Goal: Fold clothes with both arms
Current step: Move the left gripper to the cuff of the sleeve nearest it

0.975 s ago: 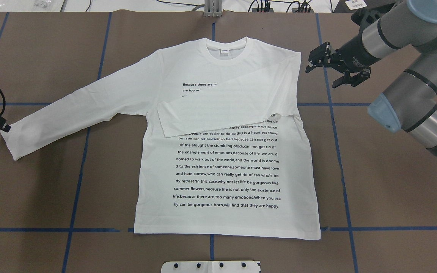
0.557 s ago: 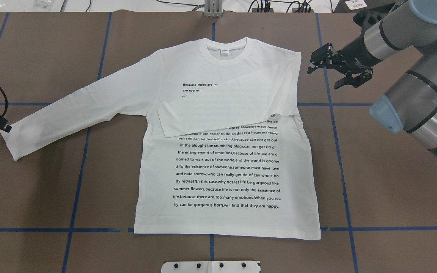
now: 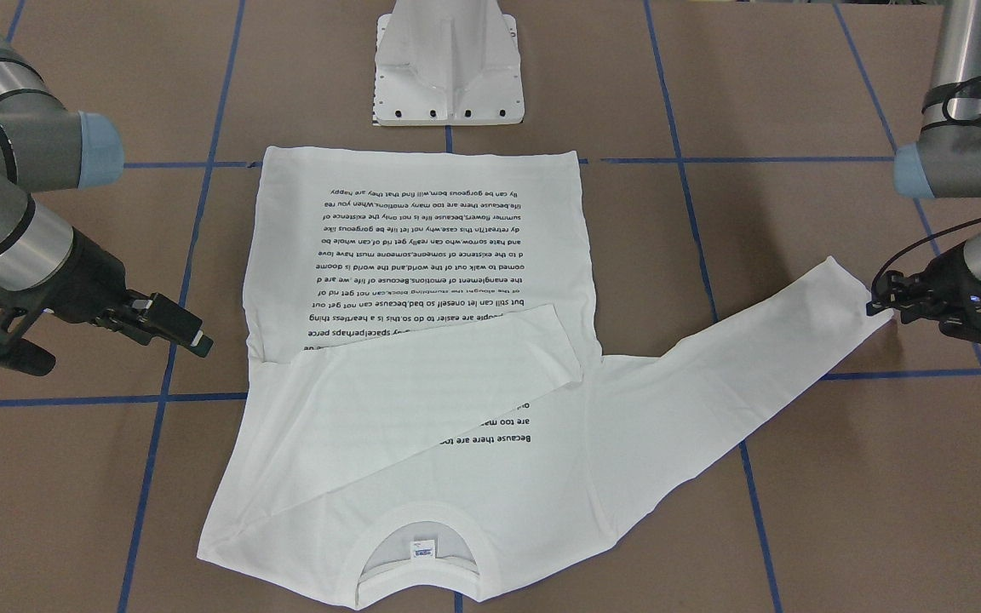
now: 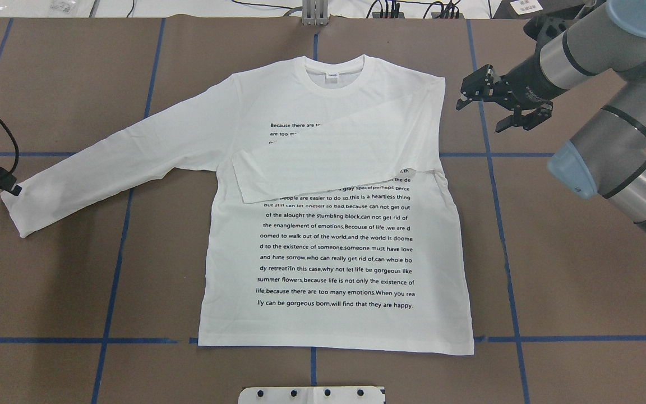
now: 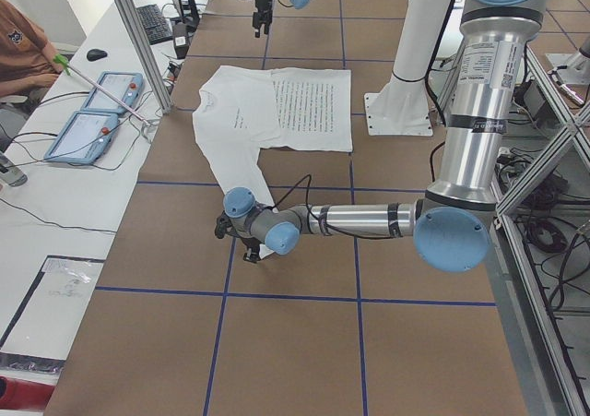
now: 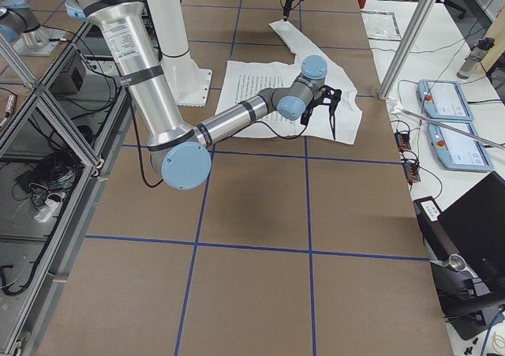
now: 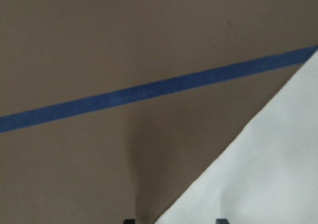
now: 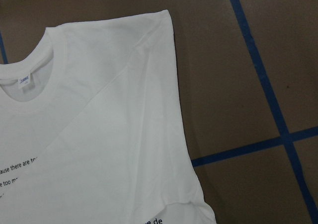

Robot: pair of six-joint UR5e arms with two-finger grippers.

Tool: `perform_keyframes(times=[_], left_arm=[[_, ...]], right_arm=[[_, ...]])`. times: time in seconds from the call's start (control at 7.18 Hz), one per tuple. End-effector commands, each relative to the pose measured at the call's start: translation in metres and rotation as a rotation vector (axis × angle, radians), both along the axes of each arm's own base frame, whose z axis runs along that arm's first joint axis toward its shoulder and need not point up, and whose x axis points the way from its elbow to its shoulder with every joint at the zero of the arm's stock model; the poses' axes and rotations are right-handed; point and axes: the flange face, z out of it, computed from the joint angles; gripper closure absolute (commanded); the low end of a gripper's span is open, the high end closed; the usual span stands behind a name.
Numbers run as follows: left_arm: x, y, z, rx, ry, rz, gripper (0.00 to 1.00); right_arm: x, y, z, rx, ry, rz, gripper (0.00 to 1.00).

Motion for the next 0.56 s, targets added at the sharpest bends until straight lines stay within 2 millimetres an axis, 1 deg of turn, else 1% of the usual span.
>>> perform_keyframes(times=[0.0, 0.14, 0.28, 0.42], left_arm=[[-0.0008, 0.0033, 0.0049, 0.001, -0.009, 0.001, 0.55], [-0.0014, 0.0045, 0.0054, 0.009, -0.005, 0.002, 0.56], [-0.0013, 0.0044, 0.0046, 0.008, -0.005, 0.0, 0.72], [-0.0002, 0.004, 0.0039, 0.01, -0.005, 0.002, 0.97]], right_arm=[[0.0004, 0.0001, -0.0002, 0.002, 0.001, 0.003, 0.0], [0.0003, 0.0002, -0.0003, 0.002, 0.0, 0.001, 0.0], [0.0003, 0.0002, -0.0003, 0.002, 0.0, 0.001, 0.0], [0.0003, 0.0002, -0.0003, 0.0, 0.0, 0.002, 0.0]])
